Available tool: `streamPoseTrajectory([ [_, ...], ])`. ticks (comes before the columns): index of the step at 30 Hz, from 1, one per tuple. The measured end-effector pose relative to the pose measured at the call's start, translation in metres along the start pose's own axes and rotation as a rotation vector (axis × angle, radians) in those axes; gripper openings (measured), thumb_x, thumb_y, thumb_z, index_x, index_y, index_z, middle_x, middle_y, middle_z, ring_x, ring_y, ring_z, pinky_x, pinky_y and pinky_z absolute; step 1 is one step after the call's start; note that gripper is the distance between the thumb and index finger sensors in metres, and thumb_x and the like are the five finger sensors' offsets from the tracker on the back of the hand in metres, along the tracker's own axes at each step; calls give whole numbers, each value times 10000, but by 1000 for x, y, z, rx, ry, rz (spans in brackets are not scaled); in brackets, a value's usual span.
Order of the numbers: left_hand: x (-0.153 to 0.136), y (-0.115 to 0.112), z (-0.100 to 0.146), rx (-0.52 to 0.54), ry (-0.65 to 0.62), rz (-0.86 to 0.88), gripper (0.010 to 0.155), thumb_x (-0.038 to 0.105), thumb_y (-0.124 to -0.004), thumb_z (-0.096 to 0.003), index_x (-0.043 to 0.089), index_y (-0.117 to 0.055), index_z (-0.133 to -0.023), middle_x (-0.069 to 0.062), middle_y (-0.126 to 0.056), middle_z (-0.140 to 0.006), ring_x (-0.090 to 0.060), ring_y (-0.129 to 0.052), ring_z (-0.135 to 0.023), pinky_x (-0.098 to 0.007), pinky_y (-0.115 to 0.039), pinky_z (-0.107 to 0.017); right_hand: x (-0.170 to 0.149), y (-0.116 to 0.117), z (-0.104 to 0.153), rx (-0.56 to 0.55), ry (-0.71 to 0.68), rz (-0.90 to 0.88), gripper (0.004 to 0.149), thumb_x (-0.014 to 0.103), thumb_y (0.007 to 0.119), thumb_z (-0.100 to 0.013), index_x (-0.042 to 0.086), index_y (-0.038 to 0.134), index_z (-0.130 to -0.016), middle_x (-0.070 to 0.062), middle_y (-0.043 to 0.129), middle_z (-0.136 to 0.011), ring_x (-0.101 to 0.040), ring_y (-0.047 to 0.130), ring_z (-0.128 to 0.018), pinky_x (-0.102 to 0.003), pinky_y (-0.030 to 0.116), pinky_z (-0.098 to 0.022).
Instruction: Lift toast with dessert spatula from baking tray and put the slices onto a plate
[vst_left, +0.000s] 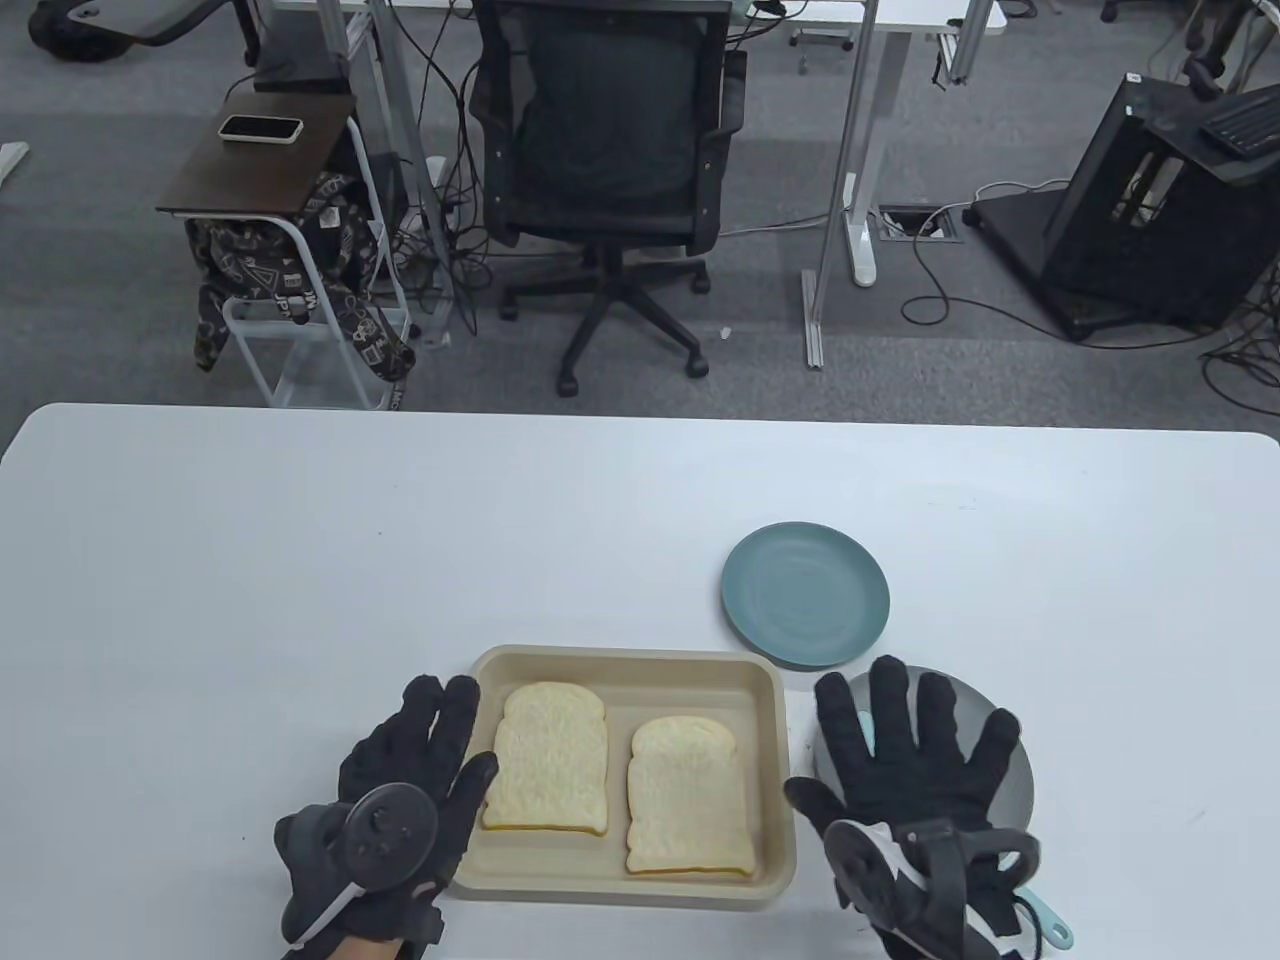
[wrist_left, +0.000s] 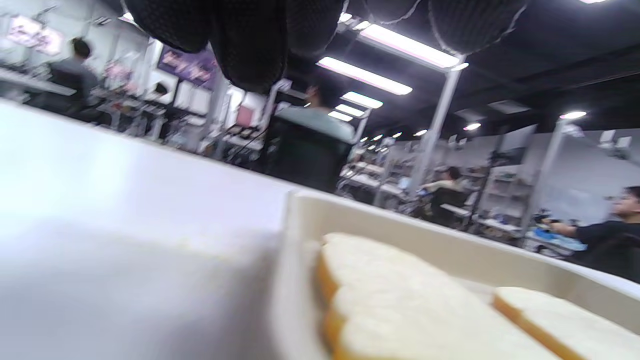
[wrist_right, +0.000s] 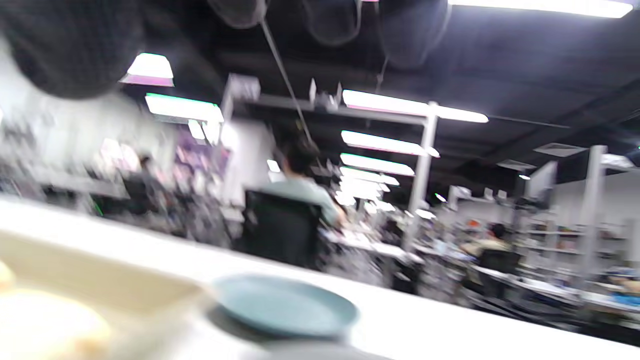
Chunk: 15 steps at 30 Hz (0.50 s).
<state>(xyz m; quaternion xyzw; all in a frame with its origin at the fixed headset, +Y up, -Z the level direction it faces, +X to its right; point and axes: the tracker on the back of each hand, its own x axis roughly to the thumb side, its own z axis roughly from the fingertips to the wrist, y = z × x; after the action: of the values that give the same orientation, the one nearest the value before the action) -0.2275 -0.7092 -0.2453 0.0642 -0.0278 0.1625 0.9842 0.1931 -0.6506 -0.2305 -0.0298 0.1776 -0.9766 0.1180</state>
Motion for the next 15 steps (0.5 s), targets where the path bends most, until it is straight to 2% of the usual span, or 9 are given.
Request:
streamPoseTrajectory([
  [2,-8,-10,-6,-85,68,-17,651,529,-653,-622,288,-400,-1170,-90,-553,-1186,-360,-731,-961,-611,-584,-750,-18,15,-3,197,6,143,918,636,802,-367,316,325,-1083,-166,456,-1148,-516,659,-947,-870,242,-618],
  [3,-10,-15,-7,-123,83,-17,669,553,-687,-575,317,-469,-1161,-101,-658,-1144,-379,-809,-888,-649,-628,-695,-23,22,-2,252,10,175,916,626,808,-367,308,331,-1082,-165,483,-1136,-508,688,-929,-874,255,-614],
  [4,-12,-21,-8,-165,108,-9,657,539,-680,-588,296,-468,-1161,-95,-665,-1124,-365,-798,-882,-639,-618,-707,-29,33,0,329,23,203,902,611,819,-363,278,385,-1080,-169,541,-1110,-493,730,-900,-877,274,-611],
  [8,-10,-35,-11,-238,153,-49,672,511,-682,-588,266,-435,-1163,-93,-702,-1063,-335,-820,-822,-639,-616,-706,-46,67,9,623,65,153,797,525,829,-382,213,533,-1052,-187,637,-1039,-468,789,-834,-880,317,-610],
  [10,-9,-42,-11,-248,157,-68,666,491,-676,-590,244,-432,-1158,-86,-736,-1024,-308,-852,-767,-628,-637,-699,-50,80,10,672,65,96,734,492,806,-401,200,578,-1035,-183,651,-1009,-433,807,-803,-868,351,-616],
  [13,-8,-51,-13,-274,173,-51,674,465,-673,-589,217,-391,-1149,-82,-766,-982,-284,-881,-696,-623,-646,-697,-55,93,10,655,93,37,628,431,798,-411,157,703,-968,-174,687,-967,-403,827,-757,-850,413,-621],
  [15,-8,-54,-13,-269,188,-39,670,450,-674,-588,201,-388,-1141,-76,-788,-946,-262,-900,-639,-624,-649,-698,-56,99,12,681,108,12,625,438,817,-407,138,732,-949,-179,681,-964,-405,812,-754,-846,419,-622],
])
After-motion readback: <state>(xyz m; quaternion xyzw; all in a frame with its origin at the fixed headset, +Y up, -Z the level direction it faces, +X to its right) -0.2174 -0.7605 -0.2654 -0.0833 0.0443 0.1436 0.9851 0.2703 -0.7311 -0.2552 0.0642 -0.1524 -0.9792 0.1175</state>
